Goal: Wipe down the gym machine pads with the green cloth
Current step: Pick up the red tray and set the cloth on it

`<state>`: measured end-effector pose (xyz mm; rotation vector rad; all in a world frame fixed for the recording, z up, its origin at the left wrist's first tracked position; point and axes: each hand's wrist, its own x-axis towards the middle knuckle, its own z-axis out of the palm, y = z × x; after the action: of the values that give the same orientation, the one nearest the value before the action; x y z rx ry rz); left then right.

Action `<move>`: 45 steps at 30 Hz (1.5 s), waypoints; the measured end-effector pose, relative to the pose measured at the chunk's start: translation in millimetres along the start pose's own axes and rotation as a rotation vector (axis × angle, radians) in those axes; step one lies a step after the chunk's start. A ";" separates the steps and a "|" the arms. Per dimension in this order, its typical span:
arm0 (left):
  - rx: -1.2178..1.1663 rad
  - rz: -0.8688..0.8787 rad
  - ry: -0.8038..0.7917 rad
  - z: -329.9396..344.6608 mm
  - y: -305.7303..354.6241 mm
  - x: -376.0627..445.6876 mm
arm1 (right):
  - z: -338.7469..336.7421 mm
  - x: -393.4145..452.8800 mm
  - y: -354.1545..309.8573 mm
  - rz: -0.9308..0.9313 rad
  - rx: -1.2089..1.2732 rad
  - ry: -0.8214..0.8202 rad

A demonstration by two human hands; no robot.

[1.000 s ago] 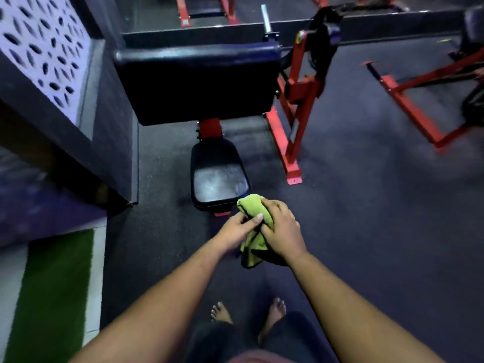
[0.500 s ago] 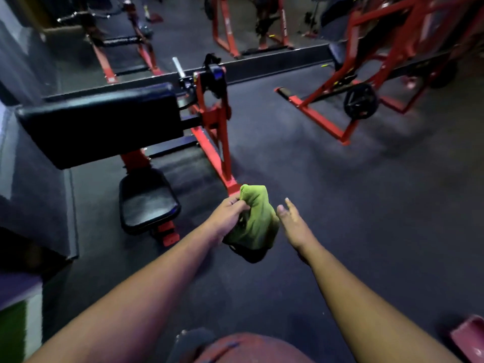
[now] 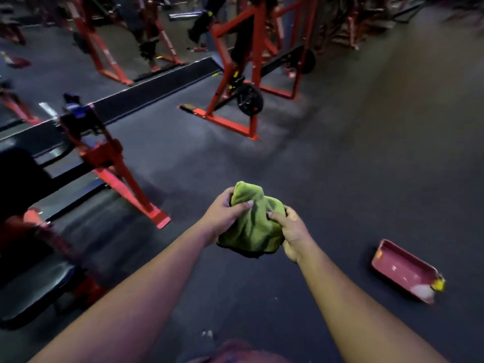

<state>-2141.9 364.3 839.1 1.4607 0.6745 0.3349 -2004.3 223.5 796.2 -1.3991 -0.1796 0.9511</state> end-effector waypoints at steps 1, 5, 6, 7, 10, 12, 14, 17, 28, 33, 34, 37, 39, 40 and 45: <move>0.039 0.020 -0.002 16.4 3.1 14.3 | -20.5 2.9 -4.3 0.001 0.079 0.062; 0.122 0.097 -0.067 60.8 2.2 64.1 | -81.3 13.7 -20.6 0.161 0.178 0.146; 0.135 0.104 -0.123 75.0 1.7 79.8 | -97.9 18.4 -25.1 0.198 0.140 0.172; 0.158 0.117 -0.164 83.8 1.4 89.9 | -106.7 20.2 -29.4 0.224 0.098 0.188; 0.200 0.151 -0.243 120.4 -0.1 132.5 | -139.1 31.1 -42.9 0.203 0.098 0.297; 0.282 0.186 -0.262 151.7 -3.2 171.0 | -165.5 41.1 -51.8 0.116 0.159 0.421; 0.411 0.197 -0.199 172.0 -6.6 194.4 | -181.8 41.7 -61.9 0.055 0.202 0.465; 0.423 0.134 -0.306 210.2 -12.1 224.3 | -211.5 42.3 -70.7 -0.008 0.224 0.544; 0.317 -0.377 -0.704 423.6 -23.6 272.5 | -382.6 23.4 -97.0 -0.170 0.389 0.749; 0.322 -0.301 -0.625 528.2 -19.8 286.0 | -491.8 21.9 -99.9 -0.077 0.314 0.851; 0.330 -0.308 -0.610 546.4 -21.1 289.0 | -510.7 21.7 -98.2 -0.054 0.274 0.893; 0.332 -0.292 -0.599 597.2 -16.8 294.2 | -568.7 22.1 -93.4 -0.006 0.172 0.956; 0.341 -0.312 -0.586 626.8 -17.5 301.5 | -608.1 28.5 -90.5 0.014 0.123 0.962; 0.329 -0.318 -0.591 638.1 -20.5 306.6 | -621.2 32.2 -91.0 0.022 0.115 0.963; 0.336 -0.400 -0.599 701.1 -40.3 341.9 | -687.3 74.1 -88.3 0.088 0.081 0.984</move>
<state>-1461.4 4.6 706.6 1.5903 0.5248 -0.5341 -1488.0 -232.3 690.0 -1.6525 0.6514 0.2498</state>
